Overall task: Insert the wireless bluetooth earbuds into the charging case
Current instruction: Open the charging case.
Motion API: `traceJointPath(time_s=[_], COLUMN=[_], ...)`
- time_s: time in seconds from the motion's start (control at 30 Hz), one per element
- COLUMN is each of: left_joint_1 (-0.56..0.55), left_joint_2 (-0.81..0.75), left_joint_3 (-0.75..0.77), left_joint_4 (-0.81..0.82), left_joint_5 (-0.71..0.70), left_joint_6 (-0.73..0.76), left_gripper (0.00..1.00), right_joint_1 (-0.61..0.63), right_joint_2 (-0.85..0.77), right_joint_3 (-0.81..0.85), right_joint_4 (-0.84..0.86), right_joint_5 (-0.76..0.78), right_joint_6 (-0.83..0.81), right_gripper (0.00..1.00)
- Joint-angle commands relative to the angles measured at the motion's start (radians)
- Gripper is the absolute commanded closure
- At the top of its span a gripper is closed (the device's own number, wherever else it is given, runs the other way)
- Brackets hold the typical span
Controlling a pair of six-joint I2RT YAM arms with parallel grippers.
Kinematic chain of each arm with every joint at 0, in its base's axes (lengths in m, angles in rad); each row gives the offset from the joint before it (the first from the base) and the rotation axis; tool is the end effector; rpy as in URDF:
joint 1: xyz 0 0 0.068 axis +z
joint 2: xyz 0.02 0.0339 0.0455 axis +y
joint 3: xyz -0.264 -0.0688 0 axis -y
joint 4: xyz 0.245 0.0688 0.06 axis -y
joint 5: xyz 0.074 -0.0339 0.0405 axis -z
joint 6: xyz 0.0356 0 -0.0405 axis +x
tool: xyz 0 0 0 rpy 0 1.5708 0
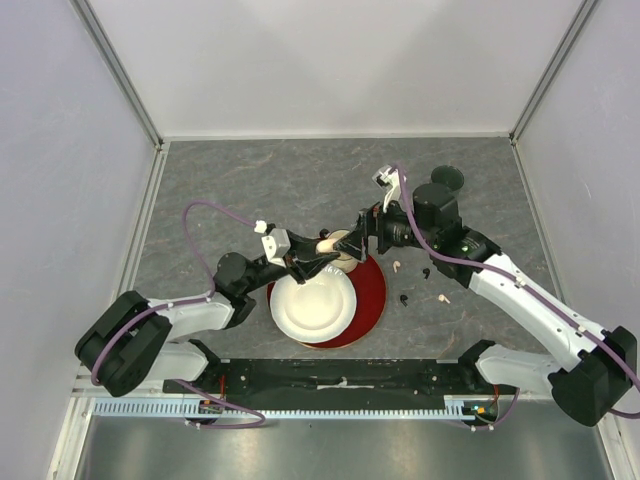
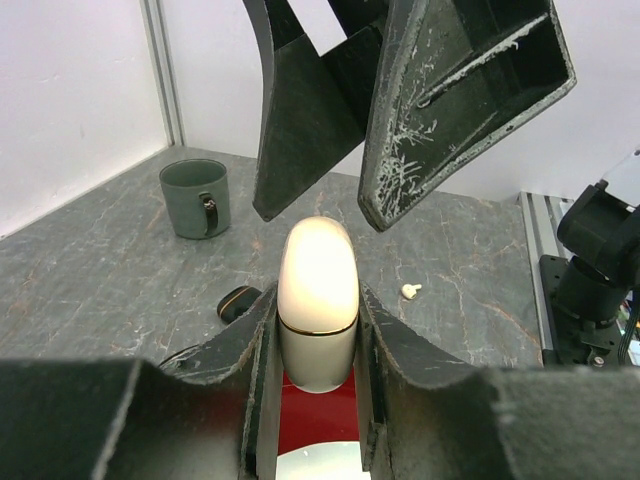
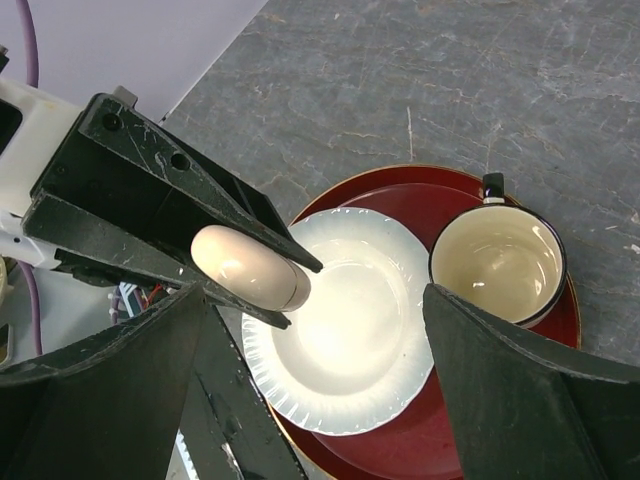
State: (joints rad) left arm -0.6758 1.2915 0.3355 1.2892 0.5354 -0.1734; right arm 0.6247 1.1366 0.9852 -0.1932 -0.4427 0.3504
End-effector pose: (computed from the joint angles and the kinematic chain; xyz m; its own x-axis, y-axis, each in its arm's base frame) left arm 0.1731 -0.1621 0.2360 0.0936 -0.2653 -0.9596 0.9445 0.3286 0.0013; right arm 0.2021 0.1645 0.3395 -0.5510 -0.0149 -0.8343 -0.7095 0.5347 0.4590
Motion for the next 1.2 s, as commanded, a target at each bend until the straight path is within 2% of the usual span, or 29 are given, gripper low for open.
traceJointPath(time_s=[0.0, 0.6, 1.0, 1.17], left_joint_1=[-0.002, -0.002, -0.002, -0.002], left_joint_2=[-0.024, -0.098, -0.112, -0.118], left_joint_3=[0.004, 0.002, -0.026, -0.036], left_joint_4=[0.375, 0.374, 0.371, 0.369], left_joint_5=[0.014, 0.103, 0.133, 0.08], left_joint_6=[0.038, -0.003, -0.006, 0.009], left_gripper=[0.98, 0.98, 0.98, 0.98], right_joint_1=[0.012, 0.035, 0.035, 0.035], right_joint_2=[0.005, 0.032, 0.052, 0.054], right_joint_3=[0.0, 0.007, 0.012, 0.007], right_joint_4=[0.029, 0.043, 0.179, 0.181], right_joint_5=[-0.033, 0.09, 0.068, 0.022], right_joint_6=[-0.036, 0.01, 0.133, 0.142], right_gripper=[0.04, 0.07, 0.05, 0.04])
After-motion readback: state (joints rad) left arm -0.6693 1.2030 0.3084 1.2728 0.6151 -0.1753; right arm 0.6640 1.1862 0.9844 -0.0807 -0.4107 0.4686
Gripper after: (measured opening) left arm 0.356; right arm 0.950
